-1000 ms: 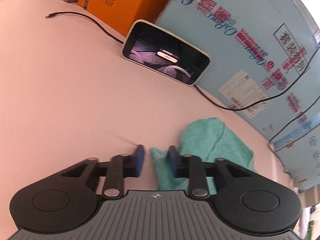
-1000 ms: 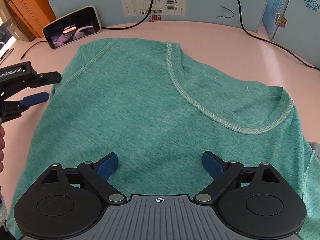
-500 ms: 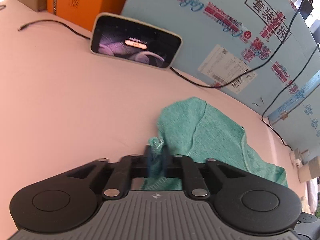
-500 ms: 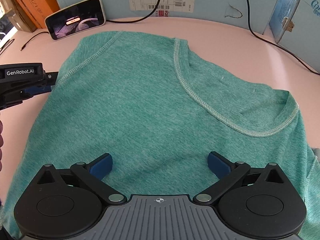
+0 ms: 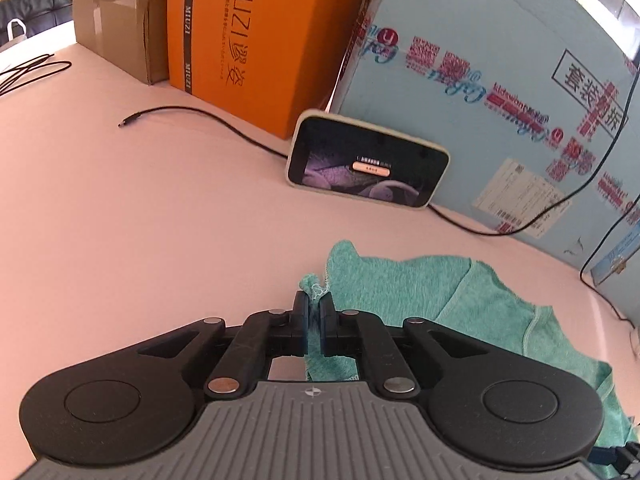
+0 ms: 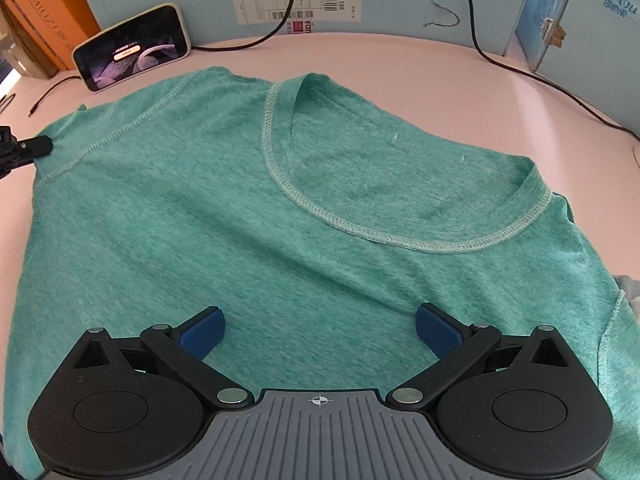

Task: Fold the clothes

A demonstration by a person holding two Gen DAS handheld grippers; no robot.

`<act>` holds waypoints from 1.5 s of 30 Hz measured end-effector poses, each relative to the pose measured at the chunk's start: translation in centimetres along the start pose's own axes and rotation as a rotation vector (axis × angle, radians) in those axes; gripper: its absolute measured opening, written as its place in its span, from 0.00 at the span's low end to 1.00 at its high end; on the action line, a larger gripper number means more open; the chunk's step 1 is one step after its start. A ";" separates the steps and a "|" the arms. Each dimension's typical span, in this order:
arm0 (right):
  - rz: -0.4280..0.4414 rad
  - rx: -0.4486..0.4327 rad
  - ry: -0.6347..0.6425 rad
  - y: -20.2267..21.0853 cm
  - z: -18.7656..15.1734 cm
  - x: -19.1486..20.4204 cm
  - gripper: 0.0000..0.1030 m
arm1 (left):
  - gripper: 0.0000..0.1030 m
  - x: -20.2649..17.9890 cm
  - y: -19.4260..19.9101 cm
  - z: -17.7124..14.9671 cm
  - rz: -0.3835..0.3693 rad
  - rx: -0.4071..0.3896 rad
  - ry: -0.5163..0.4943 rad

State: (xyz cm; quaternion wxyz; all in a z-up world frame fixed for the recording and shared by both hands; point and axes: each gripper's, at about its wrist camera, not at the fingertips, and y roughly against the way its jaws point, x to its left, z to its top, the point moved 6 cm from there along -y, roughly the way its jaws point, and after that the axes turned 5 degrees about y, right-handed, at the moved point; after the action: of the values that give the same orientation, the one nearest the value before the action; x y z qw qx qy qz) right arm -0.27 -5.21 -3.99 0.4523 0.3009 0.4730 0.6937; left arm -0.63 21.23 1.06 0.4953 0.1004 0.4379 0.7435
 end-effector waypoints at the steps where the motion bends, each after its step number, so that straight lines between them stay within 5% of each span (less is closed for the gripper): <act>1: -0.005 0.003 0.011 0.0 0.0 0.2 1.00 | 0.05 0.2 -0.2 -0.4 0.013 0.008 -0.001; 5: 0.000 -0.002 0.004 -0.1 -0.1 0.0 1.00 | 0.12 0.7 -0.6 -1.3 0.037 0.014 0.009; 11: 0.003 -0.023 -0.054 0.6 -0.1 -1.3 1.00 | 0.37 2.0 1.2 0.7 0.057 -0.063 0.051; 21: -0.159 -0.226 -0.478 9.1 -2.4 -15.6 0.98 | 0.52 -1.6 3.3 3.1 -0.035 -0.113 -0.013; 28: -0.266 -0.235 -0.728 13.9 -9.0 -23.5 0.84 | 0.56 -8.8 1.7 -1.0 -0.220 0.050 -0.138; 32: -0.151 -0.250 -0.907 14.1 -12.4 -24.7 0.84 | 0.56 -13.2 1.4 -4.7 -0.335 0.159 -0.242; 37: -0.046 -0.238 -0.975 12.5 -13.9 -23.8 0.54 | 0.60 -17.0 2.5 -8.4 -0.445 0.239 -0.379; 39: -0.016 -0.232 -0.990 11.9 -14.3 -23.3 0.22 | 0.60 -17.7 2.8 -9.6 -0.466 0.276 -0.418; 40: 0.014 -0.241 -0.994 11.9 -14.1 -23.1 0.14 | 0.60 -18.0 2.9 -10.2 -0.477 0.294 -0.436; 45: 0.124 -0.278 -0.883 12.2 -10.8 -19.8 0.07 | 0.62 -18.3 3.2 -11.3 -0.475 0.323 -0.462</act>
State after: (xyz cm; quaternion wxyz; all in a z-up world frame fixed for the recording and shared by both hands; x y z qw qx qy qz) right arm -5.47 -29.13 3.54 0.6040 0.5316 0.1191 0.5817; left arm -0.34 -0.51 1.88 0.7177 0.2381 0.4374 0.4867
